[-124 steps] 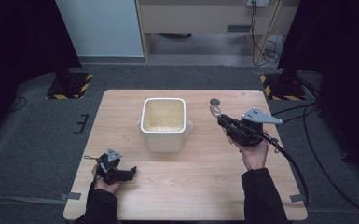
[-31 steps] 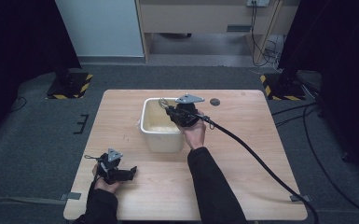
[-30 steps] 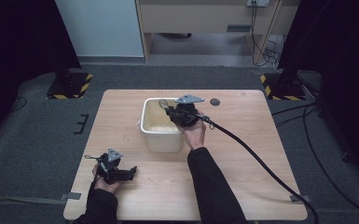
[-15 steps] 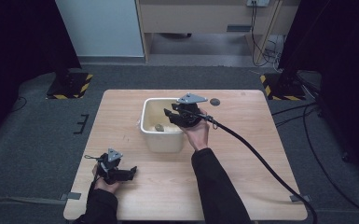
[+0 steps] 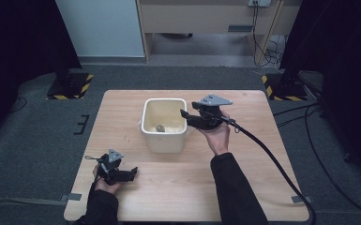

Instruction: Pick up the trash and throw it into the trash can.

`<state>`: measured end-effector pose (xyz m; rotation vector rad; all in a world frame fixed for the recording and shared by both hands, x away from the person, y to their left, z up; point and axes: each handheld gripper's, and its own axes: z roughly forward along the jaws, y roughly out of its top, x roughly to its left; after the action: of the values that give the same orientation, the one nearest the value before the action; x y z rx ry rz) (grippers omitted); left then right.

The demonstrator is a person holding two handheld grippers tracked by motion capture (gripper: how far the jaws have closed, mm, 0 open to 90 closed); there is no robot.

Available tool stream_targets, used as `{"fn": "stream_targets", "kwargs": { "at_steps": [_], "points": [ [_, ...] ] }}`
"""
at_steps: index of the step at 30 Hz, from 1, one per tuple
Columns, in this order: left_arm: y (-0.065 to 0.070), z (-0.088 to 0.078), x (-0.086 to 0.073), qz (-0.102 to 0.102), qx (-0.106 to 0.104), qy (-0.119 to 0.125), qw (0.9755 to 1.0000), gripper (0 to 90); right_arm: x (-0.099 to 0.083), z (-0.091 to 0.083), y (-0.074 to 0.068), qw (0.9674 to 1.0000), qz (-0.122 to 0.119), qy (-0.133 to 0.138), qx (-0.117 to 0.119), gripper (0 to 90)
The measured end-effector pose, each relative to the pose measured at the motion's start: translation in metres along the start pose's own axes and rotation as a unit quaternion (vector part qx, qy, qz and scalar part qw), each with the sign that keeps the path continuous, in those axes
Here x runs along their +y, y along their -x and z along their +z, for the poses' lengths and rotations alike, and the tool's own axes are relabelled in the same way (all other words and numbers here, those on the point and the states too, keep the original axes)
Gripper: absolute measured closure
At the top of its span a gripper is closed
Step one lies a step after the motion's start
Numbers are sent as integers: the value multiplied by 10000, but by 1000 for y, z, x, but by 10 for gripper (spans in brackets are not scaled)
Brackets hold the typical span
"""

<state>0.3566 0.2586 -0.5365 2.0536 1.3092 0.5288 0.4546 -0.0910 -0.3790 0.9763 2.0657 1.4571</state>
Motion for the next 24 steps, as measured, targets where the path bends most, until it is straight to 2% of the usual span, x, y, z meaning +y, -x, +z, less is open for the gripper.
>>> {"fn": "stream_targets", "kwargs": {
  "at_steps": [4, 8, 14, 24],
  "points": [
    [0, 0, 0, -2, -2, 2, 10000, 0, -9, -15, 8, 10000, -22, 37, -82, 368],
    [0, 0, 0, -1, 1, 1, 10000, 0, -19, -29, 17, 9998, 14, 70, -206, 254],
    [0, 0, 0, -1, -2, 1, 10000, 0, -31, -47, 25, 9995, 69, 85, -294, 234],
    [0, 0, 0, -2, 0, 1, 10000, 0, -53, -76, 39, 9989, 173, 145, -422, 142]
  ]
}}
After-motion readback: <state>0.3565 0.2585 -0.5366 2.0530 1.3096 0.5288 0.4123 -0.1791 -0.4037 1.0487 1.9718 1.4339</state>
